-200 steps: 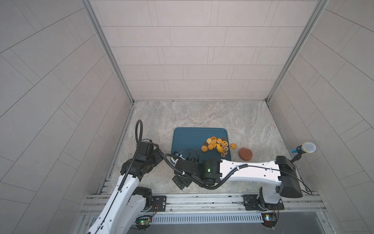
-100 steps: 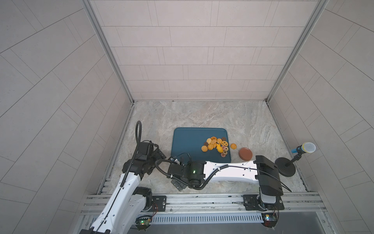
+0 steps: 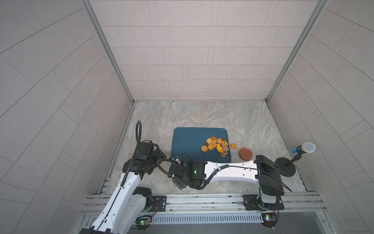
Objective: Pour the cookies out of the jar
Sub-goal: Pick up the jar from the center of the board.
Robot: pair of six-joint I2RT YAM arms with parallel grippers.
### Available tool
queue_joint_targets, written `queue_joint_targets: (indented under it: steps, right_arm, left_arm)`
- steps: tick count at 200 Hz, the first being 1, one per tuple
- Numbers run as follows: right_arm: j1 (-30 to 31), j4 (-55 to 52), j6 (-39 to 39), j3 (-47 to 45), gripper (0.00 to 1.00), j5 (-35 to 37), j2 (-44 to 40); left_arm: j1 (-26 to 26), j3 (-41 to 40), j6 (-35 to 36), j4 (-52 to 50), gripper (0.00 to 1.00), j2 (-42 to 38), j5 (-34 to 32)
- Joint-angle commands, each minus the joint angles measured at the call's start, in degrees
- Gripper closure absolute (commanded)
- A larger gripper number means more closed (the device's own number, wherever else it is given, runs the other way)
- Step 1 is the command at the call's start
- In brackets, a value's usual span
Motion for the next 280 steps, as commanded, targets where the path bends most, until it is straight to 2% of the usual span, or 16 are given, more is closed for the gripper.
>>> queue_joint_targets:
  steps: [1,9,12,14,26,41,64,80,99,110,136,154,179,216,250,280]
  right_arm:
    - [-0.2,-1.7,1.8,-0.3,1.00,4.2,-8.8]
    - [-0.3,-2.8,2.4,-0.2,1.00,5.6,-10.8]
    - [-0.3,-3.1,2.6,-0.2,1.00,6.1,-11.6]
    - [-0.4,-3.3,2.8,-0.2,1.00,6.6,-12.1]
    - [-1.4,-5.2,4.8,-0.1,1.00,8.3,-15.3]
    - [-4.5,-7.6,7.9,0.1,1.00,7.0,-19.1]
    - [-9.5,-9.1,10.4,-1.2,1.00,4.8,-25.8]
    - [-12.3,-11.2,11.4,-1.3,1.00,3.9,-30.1]
    - [-16.2,-14.9,12.4,-1.5,1.00,3.6,-34.9]
    - [-19.1,-17.8,13.6,-1.5,1.00,3.6,-37.2]
    - [-23.2,-21.4,13.7,-0.8,1.00,1.9,-41.3]
    - [-24.1,-21.5,13.0,-0.8,1.00,-0.7,-42.9]
    - [-24.3,-19.6,12.8,-1.2,1.00,-6.4,-43.4]
    - [-24.4,-15.0,13.0,-2.4,1.00,-15.9,-42.5]
    - [-24.4,-9.1,13.9,-3.4,1.00,-23.2,-42.3]
    - [-24.6,-5.1,15.7,-3.8,1.00,-26.7,-42.3]
  left_arm:
    - [0.4,1.4,1.0,1.7,0.10,-0.7,1.2]
    - [0.4,1.7,0.9,2.8,0.10,-1.0,1.9]
    - [0.4,1.8,0.9,3.3,0.02,-1.0,2.2]
    - [0.3,1.9,1.0,3.7,0.00,-0.9,2.5]
    - [0.0,3.3,1.0,5.0,0.00,0.0,4.4]
    - [-1.8,6.4,2.5,6.9,0.00,3.1,8.5]
    - [-10.1,10.8,7.1,12.2,0.01,4.2,7.2]
    - [-18.2,9.7,11.9,23.2,0.03,1.0,5.9]
    - [-30.5,6.3,19.3,35.1,0.00,-4.5,-3.0]
    - [-35.4,3.3,22.8,42.4,0.00,-5.3,-5.5]
    - [-40.1,-3.4,25.7,61.5,0.00,-2.6,2.7]
    - [-44.0,-4.5,30.1,66.6,0.00,2.6,3.9]
    - [-46.3,-4.3,33.8,71.4,0.00,8.8,5.6]
    - [-46.5,-8.3,35.9,88.6,0.00,12.7,11.2]
    - [-46.5,-8.7,36.3,91.4,0.00,14.7,15.5]
    - [-46.5,-10.4,35.5,92.8,0.00,14.0,15.4]
